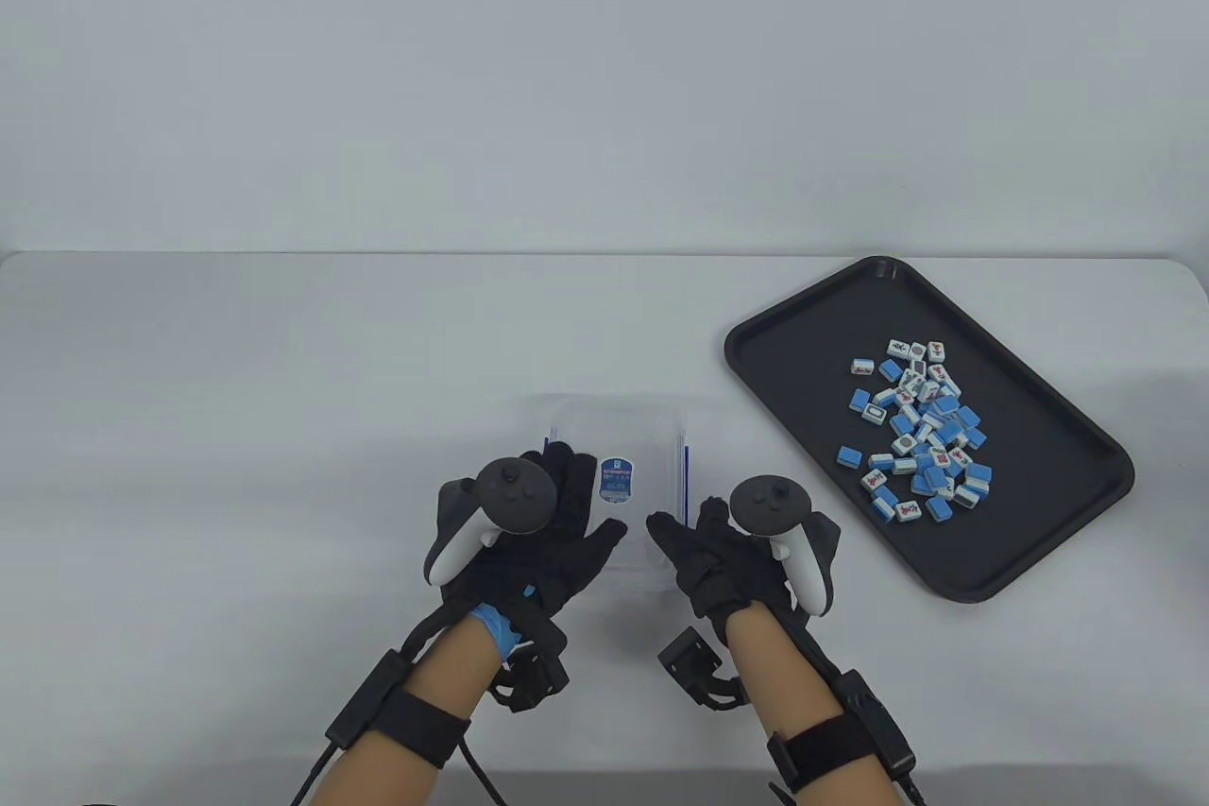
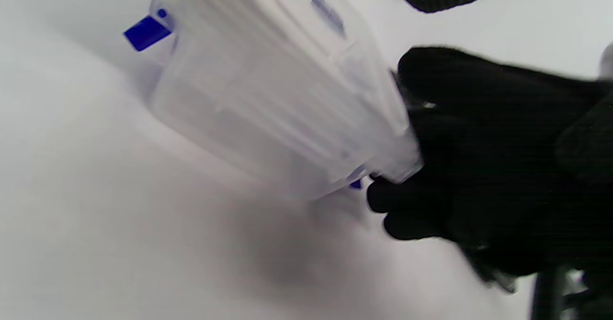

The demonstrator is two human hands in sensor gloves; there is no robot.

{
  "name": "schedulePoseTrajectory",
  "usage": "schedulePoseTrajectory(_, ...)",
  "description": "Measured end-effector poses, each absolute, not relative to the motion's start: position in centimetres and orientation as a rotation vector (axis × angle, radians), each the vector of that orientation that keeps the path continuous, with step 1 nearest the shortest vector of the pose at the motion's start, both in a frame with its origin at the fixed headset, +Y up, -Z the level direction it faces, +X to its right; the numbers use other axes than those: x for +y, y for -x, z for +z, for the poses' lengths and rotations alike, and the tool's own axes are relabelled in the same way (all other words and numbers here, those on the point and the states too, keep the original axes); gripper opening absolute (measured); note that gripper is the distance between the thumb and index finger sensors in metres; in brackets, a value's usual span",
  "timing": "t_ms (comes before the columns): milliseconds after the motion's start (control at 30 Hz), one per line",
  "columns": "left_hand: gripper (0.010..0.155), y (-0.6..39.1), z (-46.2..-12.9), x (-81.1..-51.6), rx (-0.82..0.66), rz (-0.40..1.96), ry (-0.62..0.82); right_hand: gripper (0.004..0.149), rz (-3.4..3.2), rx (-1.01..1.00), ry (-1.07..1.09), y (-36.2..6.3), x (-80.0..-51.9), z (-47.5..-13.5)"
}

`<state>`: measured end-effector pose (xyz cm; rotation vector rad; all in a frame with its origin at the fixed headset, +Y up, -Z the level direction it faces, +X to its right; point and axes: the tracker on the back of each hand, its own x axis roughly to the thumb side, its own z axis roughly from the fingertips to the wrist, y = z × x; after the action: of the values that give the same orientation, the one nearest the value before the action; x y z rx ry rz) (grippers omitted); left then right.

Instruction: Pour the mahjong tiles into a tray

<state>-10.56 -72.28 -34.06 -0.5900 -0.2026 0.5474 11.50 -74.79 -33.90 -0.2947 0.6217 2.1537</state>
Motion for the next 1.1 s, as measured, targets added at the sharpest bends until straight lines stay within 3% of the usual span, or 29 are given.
schedulePoseTrajectory(233, 0.074, 9.8, -34.0, -73.8, -0.182, 0.436, 0.678, 0.088, 2.05, 0.739, 0.288, -11.7, -76.1, -34.2)
schedulePoseTrajectory(567, 0.074, 9.3, -33.7, -74.3, -0.194, 0.496, 0.657, 0.096, 2.13, 0.604, 0.416, -12.4, -75.7, -34.1)
schedulePoseTrajectory(800, 0.074, 9.0, -33.7, -74.5, -0.197, 0.493, 0.649, 0.077, 2.155, 0.408, 0.349, -10.9, -75.0, -33.7)
schedulePoseTrajectory(1100, 0.074, 8.9, -33.8, -74.5, -0.204, 0.51, 0.661, 0.067, 2.312, 0.202, 0.363, -9.5, -74.1, -33.4)
